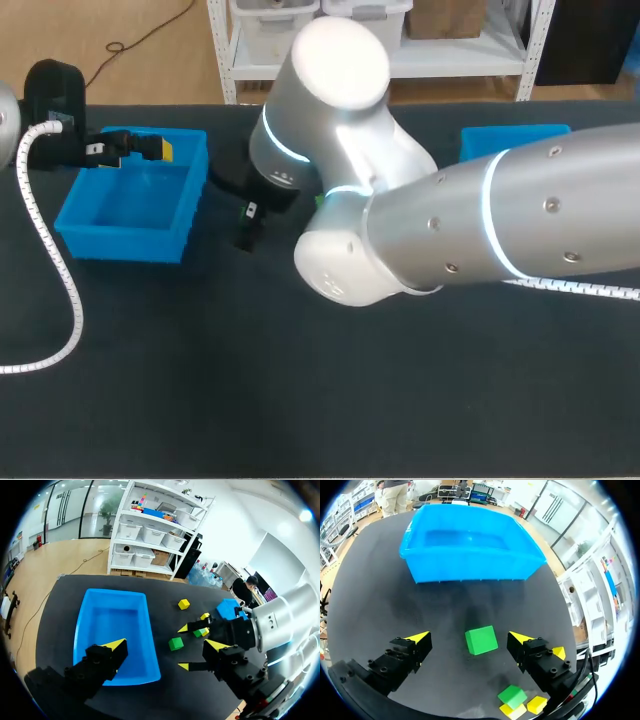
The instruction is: Put the green cubes in the right bin and the yellow cubes in the left bin.
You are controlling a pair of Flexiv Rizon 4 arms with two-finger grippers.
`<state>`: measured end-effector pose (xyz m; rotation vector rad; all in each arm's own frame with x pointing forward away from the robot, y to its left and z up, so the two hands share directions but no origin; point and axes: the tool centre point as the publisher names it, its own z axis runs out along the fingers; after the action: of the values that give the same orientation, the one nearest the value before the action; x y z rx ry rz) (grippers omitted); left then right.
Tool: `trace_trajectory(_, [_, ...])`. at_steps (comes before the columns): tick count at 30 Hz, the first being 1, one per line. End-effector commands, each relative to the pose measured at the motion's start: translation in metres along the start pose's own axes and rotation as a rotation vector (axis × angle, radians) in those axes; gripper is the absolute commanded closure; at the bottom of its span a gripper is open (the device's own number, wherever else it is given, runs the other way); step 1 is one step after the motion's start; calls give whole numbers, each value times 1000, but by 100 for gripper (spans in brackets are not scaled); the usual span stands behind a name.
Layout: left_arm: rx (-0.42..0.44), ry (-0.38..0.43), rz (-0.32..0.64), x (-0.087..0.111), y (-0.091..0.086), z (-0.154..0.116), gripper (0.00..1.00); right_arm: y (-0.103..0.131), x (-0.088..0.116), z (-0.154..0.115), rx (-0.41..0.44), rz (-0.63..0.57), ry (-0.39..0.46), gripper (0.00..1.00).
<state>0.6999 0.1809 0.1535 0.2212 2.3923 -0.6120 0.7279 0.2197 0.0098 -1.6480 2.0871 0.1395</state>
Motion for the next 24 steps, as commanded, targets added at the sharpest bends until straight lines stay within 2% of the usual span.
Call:
trace_trajectory(1, [15,-8,3,1,3,0,0,1,4,-12,20,18,-31,0])
trace_trajectory(13, [15,-8,3,1,3,0,0,0,3,-16,31,19,-25,0])
trace_trajectory(17, [15,-8,3,1,3,0,0,-2,13,-1,43,15,6,0])
trace_trajectory(24, [15,-8,3,1,3,0,0,-12,4,10,47,31,2,0])
